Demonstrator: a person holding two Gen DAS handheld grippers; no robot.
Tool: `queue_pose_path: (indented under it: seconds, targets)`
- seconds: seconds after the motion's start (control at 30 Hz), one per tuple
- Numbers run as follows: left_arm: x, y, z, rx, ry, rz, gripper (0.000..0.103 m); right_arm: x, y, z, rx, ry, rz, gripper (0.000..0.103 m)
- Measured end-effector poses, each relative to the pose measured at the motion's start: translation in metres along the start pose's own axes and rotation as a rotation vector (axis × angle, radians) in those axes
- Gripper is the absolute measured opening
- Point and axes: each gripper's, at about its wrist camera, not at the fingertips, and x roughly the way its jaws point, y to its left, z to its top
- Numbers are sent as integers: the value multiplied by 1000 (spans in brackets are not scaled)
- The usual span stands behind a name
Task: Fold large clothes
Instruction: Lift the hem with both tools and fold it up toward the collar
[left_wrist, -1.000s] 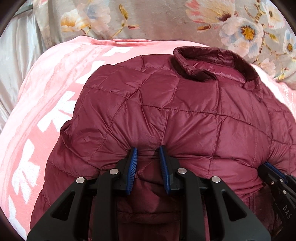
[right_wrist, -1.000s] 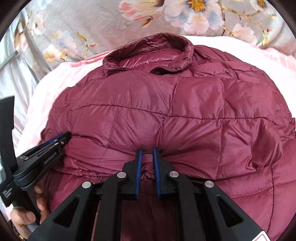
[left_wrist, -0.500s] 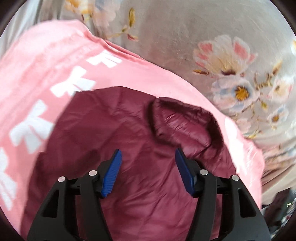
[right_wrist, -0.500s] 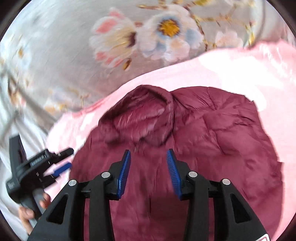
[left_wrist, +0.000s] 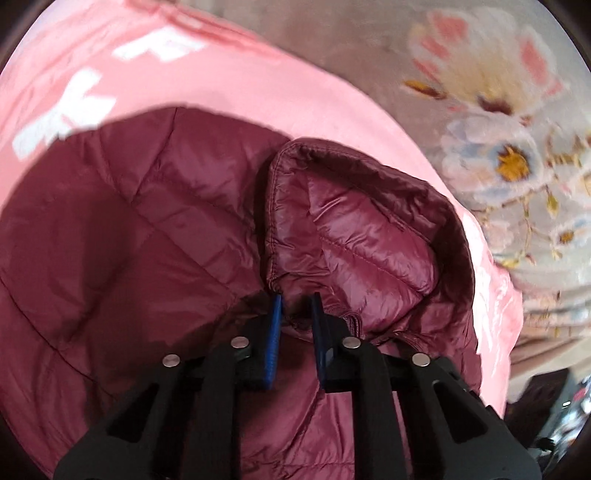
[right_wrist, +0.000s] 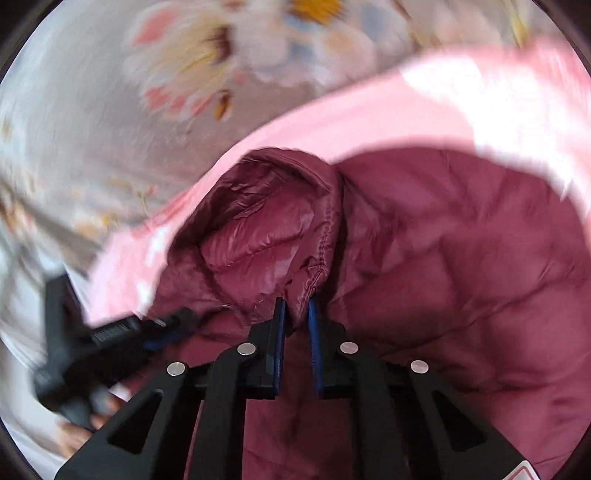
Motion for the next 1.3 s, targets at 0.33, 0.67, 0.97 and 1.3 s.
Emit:
queue_pose_path:
  seconds: [0.33, 0.67, 0.97, 1.3]
  targets:
    - [-7, -2, -23, 173, -51, 68, 10, 17, 9, -23, -257, 13, -209, 9]
    - [7, 0, -52, 284, -142, 145, 10, 27, -1, -21, -234, 27, -199, 7]
    - [11, 1, -49, 274, -151, 126, 10, 28, -10, -21, -195, 33, -155, 7]
    - [-15, 10, -45, 219, -172, 92, 19, -8, -19, -14, -87, -3, -73, 21]
